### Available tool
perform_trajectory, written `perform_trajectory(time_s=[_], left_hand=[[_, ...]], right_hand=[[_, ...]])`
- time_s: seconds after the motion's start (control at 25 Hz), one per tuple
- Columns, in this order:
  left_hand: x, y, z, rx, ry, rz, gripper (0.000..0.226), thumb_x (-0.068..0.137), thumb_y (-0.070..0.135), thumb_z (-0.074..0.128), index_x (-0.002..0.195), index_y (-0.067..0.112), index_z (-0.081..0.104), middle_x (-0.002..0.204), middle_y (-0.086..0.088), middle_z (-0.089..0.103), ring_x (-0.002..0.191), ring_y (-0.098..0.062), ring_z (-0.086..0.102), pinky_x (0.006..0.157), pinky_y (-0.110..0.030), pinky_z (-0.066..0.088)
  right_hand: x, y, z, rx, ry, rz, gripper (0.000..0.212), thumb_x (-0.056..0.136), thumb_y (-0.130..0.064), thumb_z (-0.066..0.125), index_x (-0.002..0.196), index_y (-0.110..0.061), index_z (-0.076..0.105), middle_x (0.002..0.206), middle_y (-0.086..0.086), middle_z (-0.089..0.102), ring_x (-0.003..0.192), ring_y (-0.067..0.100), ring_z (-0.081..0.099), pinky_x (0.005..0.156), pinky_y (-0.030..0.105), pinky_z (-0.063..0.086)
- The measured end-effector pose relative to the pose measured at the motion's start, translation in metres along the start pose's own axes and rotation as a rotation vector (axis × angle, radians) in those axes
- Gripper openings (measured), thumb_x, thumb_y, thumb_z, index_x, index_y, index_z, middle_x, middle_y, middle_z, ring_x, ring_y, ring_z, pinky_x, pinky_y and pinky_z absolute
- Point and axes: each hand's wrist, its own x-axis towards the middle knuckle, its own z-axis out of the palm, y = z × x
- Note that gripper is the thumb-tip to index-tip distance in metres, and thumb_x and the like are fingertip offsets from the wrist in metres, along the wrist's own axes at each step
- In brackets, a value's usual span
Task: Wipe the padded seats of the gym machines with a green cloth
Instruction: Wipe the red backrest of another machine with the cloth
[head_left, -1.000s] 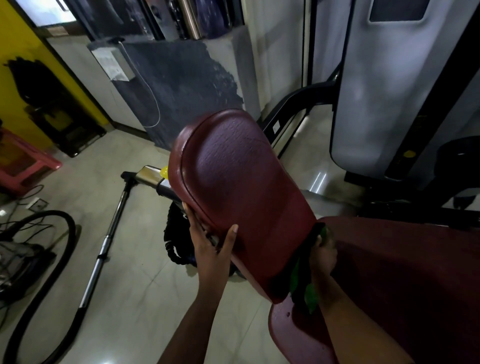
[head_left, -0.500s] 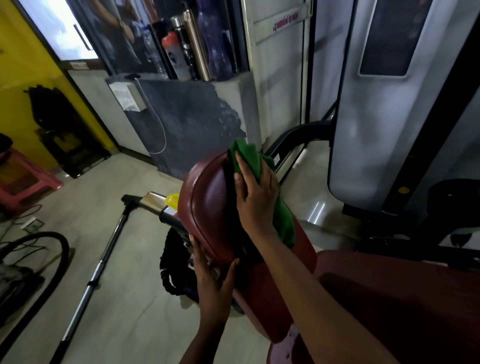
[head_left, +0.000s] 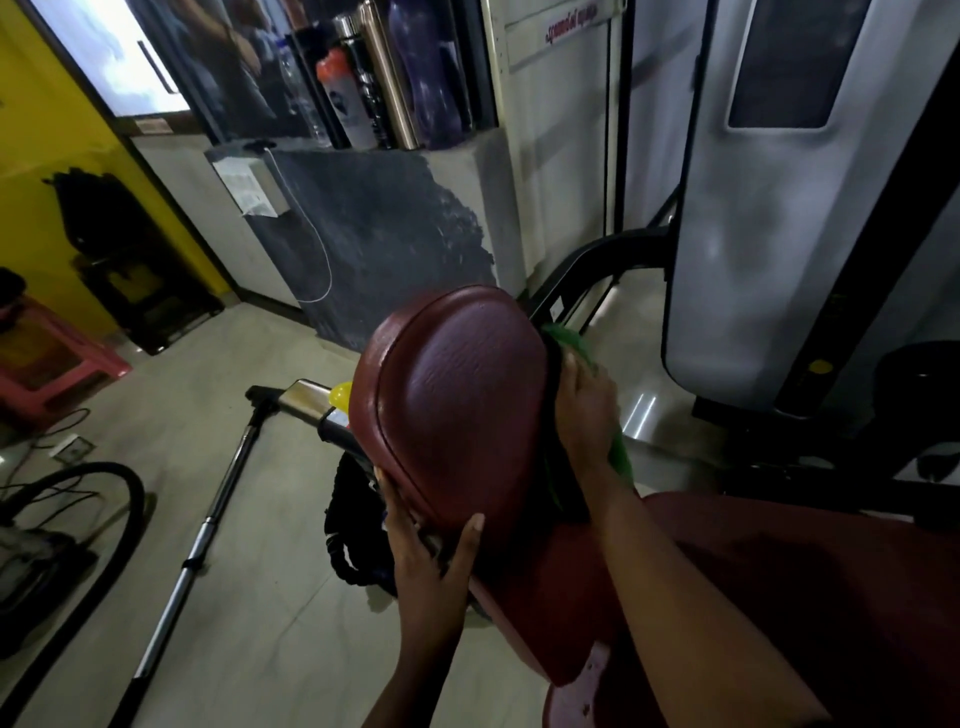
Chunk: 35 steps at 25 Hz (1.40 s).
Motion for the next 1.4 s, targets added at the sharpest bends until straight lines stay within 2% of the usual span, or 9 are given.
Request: perform_trajectory(time_s=[0.12,0.28,0.48,0.64,0.88,1.0,1.08,1.2,1.4], left_hand=[[-0.001,0.004,0.001,-0.02,-0.002,0.004,0.096,0.072,0.038,0.068,0.124,0.078,-0.004,0.157,0.012,0.015,0.141,-0.02,0.03,0.109,-0.044,0.039],[0.0,-0.001,0.002,-0.038,0.032,0.056,0.095,0.074,0.047,0.073,0.129,0.073,0.0,0.156,0.016,0.016,0.14,-0.021,0.033,0.107,-0.042,0.042],[-0.002,0.004,-0.001,-0.077,-0.005,0.019,0.095,0.073,0.034,0.068,0.124,0.078,0.001,0.156,0.009,0.017,0.138,-0.02,0.035,0.093,-0.011,0.047],[-0.017,0.014,-0.013,-0.014,-0.051,0.004,0.085,0.08,0.038,0.065,0.134,0.066,0.006,0.155,0.006,0.024,0.138,-0.019,0.035,0.105,-0.033,0.042],[-0.072,0.02,-0.022,-0.009,-0.123,-0.093,0.049,0.092,0.037,0.054,0.136,0.039,0.034,0.141,0.009,0.033,0.128,-0.015,0.044,0.103,-0.034,0.041],[-0.09,0.02,-0.009,0.104,-0.492,0.065,0.057,0.086,0.054,0.042,0.133,0.022,0.049,0.135,-0.003,0.045,0.125,-0.013,0.044,0.104,-0.014,0.03],[-0.092,0.018,0.006,0.174,-0.769,0.142,0.054,0.089,0.047,0.048,0.131,0.014,0.052,0.133,-0.006,0.047,0.123,-0.012,0.042,0.099,-0.007,0.022],[-0.087,0.023,0.038,0.236,-1.091,0.305,0.041,0.093,0.021,0.056,0.132,0.008,0.051,0.135,-0.011,0.047,0.127,-0.021,0.043,0.102,-0.015,0.026],[-0.126,0.058,0.11,0.326,-1.495,0.655,0.04,0.092,0.017,0.058,0.129,0.003,0.054,0.132,-0.015,0.053,0.126,-0.028,0.046,0.105,-0.028,0.031]], right_hand=[[-0.017,0.07,-0.006,-0.067,-0.039,0.169,0.079,0.087,-0.071,0.008,0.116,-0.019,0.059,0.112,0.013,0.062,0.105,0.031,0.057,0.092,0.051,0.045],[-0.029,0.12,-0.023,-0.141,-0.051,0.435,0.047,0.101,-0.036,0.026,0.13,-0.007,0.048,0.131,0.025,0.046,0.122,0.039,0.041,0.103,0.043,0.03],[-0.044,0.144,-0.057,-0.287,-0.196,0.415,0.046,0.099,-0.04,0.03,0.133,-0.013,0.045,0.127,0.025,0.052,0.114,0.04,0.049,0.095,0.04,0.036],[-0.077,0.124,-0.096,-0.287,-0.269,0.217,0.037,0.097,-0.024,0.046,0.129,-0.008,0.05,0.127,0.015,0.058,0.11,0.036,0.057,0.089,0.034,0.041],[-0.131,0.078,-0.165,-0.406,-0.427,0.365,0.042,0.093,-0.024,0.055,0.134,-0.025,0.048,0.124,0.013,0.06,0.109,0.033,0.057,0.088,0.035,0.045],[-0.167,0.055,-0.199,-0.417,-0.404,0.43,0.044,0.093,-0.031,0.053,0.136,-0.028,0.045,0.133,0.013,0.052,0.116,0.029,0.051,0.096,0.031,0.043],[-0.196,0.043,-0.221,-0.404,-0.361,0.462,0.044,0.092,-0.031,0.056,0.134,-0.028,0.047,0.138,0.011,0.045,0.123,0.027,0.045,0.093,0.023,0.036],[-0.243,0.023,-0.257,-0.436,-0.218,0.501,0.042,0.09,-0.028,0.06,0.131,-0.028,0.052,0.139,0.01,0.043,0.124,0.027,0.044,0.09,0.022,0.036],[-0.328,0.003,-0.327,-0.542,0.046,0.629,0.039,0.089,-0.028,0.061,0.128,-0.03,0.054,0.128,0.008,0.053,0.118,0.028,0.05,0.088,0.029,0.04]])
